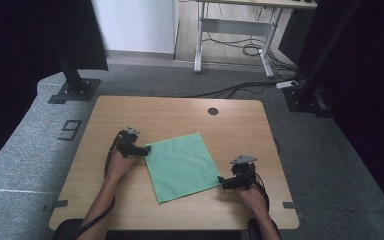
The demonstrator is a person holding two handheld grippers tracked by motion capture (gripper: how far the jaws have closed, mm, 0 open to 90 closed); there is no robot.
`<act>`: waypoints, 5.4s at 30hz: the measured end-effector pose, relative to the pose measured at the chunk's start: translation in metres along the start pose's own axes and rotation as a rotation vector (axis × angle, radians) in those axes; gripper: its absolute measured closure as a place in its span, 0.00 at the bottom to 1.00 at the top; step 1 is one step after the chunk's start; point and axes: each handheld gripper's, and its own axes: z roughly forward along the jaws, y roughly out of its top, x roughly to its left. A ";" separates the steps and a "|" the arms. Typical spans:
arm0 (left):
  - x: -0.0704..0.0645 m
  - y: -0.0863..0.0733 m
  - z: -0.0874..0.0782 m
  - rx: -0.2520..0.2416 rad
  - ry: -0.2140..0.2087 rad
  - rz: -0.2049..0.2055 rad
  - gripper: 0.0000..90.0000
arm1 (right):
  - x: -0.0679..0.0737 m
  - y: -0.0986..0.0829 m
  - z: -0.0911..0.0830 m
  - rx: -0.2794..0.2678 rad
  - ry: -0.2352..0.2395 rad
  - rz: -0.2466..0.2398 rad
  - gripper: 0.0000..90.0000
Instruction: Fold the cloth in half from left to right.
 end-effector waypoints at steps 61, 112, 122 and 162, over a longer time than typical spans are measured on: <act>-0.002 -0.006 -0.008 -0.057 -0.046 0.044 0.53 | 0.190 0.064 0.045 0.037 0.515 -0.355 0.49; -0.057 0.062 -0.011 -0.132 -0.105 0.137 0.99 | 0.130 0.059 -0.004 -0.064 0.354 -0.296 0.94; -0.079 0.077 0.003 -0.125 -0.121 0.181 0.99 | 0.104 0.043 -0.011 -0.061 0.312 -0.244 0.94; -0.128 0.104 0.052 -0.075 -0.132 0.239 0.98 | 0.033 0.013 -0.023 -0.033 0.216 -0.080 0.94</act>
